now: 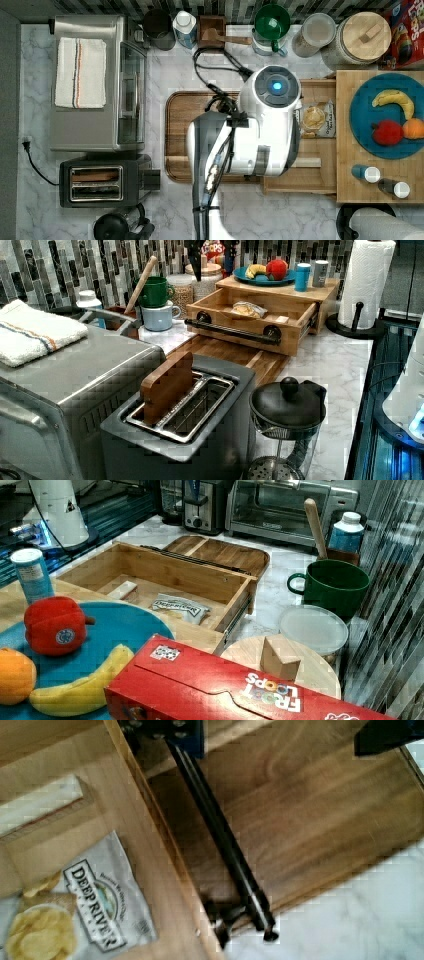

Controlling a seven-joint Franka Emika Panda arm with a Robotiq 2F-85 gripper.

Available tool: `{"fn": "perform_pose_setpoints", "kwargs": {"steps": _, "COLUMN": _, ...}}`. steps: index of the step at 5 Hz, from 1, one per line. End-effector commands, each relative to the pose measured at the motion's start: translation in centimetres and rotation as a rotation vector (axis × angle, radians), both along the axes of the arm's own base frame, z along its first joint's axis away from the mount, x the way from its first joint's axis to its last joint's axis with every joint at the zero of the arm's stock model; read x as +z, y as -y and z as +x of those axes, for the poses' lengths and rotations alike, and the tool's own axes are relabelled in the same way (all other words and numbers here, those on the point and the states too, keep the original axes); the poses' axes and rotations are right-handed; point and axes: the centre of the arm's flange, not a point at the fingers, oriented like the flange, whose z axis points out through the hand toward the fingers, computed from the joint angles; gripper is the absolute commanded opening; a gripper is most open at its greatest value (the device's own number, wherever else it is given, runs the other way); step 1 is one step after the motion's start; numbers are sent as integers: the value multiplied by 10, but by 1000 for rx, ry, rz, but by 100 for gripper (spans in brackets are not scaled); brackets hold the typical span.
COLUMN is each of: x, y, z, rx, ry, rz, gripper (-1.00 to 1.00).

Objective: Close the drawer.

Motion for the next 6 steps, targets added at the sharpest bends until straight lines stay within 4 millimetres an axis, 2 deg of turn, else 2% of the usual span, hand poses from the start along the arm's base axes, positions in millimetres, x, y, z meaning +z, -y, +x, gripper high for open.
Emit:
{"fn": "perform_pose_setpoints", "kwargs": {"steps": 1, "x": 18, "y": -105, "z": -9, "rx": 418, "ry": 58, "rz": 22, "gripper": -100}}
{"fn": "perform_pose_setpoints", "kwargs": {"steps": 2, "x": 7, "y": -116, "z": -7, "rx": 482, "ry": 38, "rz": 9, "gripper": -100}}
{"fn": "perform_pose_setpoints", "kwargs": {"steps": 3, "x": -16, "y": -112, "z": 2, "rx": 498, "ry": -26, "rz": 32, "gripper": -100}}
{"fn": "perform_pose_setpoints", "kwargs": {"steps": 5, "x": -71, "y": -100, "z": 4, "rx": 510, "ry": -37, "rz": 41, "gripper": -100}}
{"fn": "perform_pose_setpoints", "kwargs": {"steps": 6, "x": -99, "y": -100, "z": 5, "rx": 521, "ry": -50, "rz": 38, "gripper": -100}}
